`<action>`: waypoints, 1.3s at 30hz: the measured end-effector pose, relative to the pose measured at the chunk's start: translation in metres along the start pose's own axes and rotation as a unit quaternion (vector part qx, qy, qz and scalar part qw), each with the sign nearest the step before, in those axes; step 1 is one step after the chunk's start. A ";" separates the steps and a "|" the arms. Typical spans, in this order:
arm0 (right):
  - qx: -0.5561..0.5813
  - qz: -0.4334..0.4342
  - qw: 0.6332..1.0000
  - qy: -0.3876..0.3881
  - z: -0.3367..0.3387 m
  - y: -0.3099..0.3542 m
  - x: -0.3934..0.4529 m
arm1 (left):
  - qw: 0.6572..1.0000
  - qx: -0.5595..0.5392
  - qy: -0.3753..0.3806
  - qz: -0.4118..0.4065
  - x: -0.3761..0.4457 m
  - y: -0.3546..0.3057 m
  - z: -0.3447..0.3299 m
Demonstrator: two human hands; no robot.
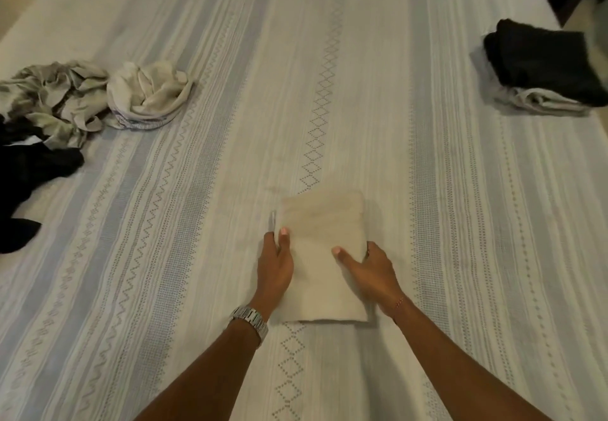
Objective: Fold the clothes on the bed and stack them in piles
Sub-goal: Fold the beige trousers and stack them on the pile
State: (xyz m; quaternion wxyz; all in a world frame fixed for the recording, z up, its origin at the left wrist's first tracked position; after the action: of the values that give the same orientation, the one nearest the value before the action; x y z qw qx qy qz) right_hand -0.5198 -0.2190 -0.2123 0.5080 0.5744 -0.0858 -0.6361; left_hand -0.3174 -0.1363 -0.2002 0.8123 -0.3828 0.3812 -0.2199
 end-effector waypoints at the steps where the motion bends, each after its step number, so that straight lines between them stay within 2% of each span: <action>1: 0.024 0.007 1.000 0.015 0.006 0.000 0.001 | 1.000 -0.023 0.002 -0.007 -0.003 -0.006 -0.003; 6: 0.144 0.050 0.987 0.049 0.054 0.018 0.007 | 0.995 -0.087 0.012 -0.045 -0.003 -0.057 -0.030; 12: 0.184 0.081 0.975 0.093 0.153 0.044 0.025 | 0.992 -0.118 0.029 -0.035 0.008 -0.139 -0.096; 18: 0.188 0.109 0.976 0.019 0.279 0.065 0.058 | 0.988 -0.120 0.085 -0.044 0.006 -0.235 -0.192; 22: 0.170 0.118 0.978 -0.029 0.358 0.080 0.082 | 0.976 -0.128 0.164 -0.063 0.006 -0.291 -0.252; 25: 0.173 0.126 0.975 -0.059 0.422 0.091 0.104 | 0.960 -0.099 0.251 -0.081 0.007 -0.337 -0.302; 29: 0.178 0.145 0.970 -0.079 0.485 0.107 0.133 | 0.939 -0.073 0.324 -0.089 0.020 -0.385 -0.353; 32: 0.167 0.162 0.968 -0.090 0.521 0.124 0.163 | 0.935 -0.073 0.329 -0.112 0.038 -0.416 -0.383; 39: 0.131 0.199 0.963 -0.122 0.574 0.184 0.242 | 0.942 -0.072 0.262 -0.195 0.098 -0.484 -0.442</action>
State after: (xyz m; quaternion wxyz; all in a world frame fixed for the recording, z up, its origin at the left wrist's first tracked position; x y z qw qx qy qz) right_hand -0.8459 -0.7586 -0.0537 0.5303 0.5255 -0.3424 -0.5704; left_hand -0.6367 -0.6958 -0.0466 0.5951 -0.4360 0.5135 -0.4383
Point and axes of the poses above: each hand's wrist, its own x-axis towards the middle knuckle, its own z-axis out of the back of the hand, y = z × x, the point moved 7 cm from there along x, towards the middle knuckle, and after that the axes turned 3 degrees about -z, right-handed, at the moved point
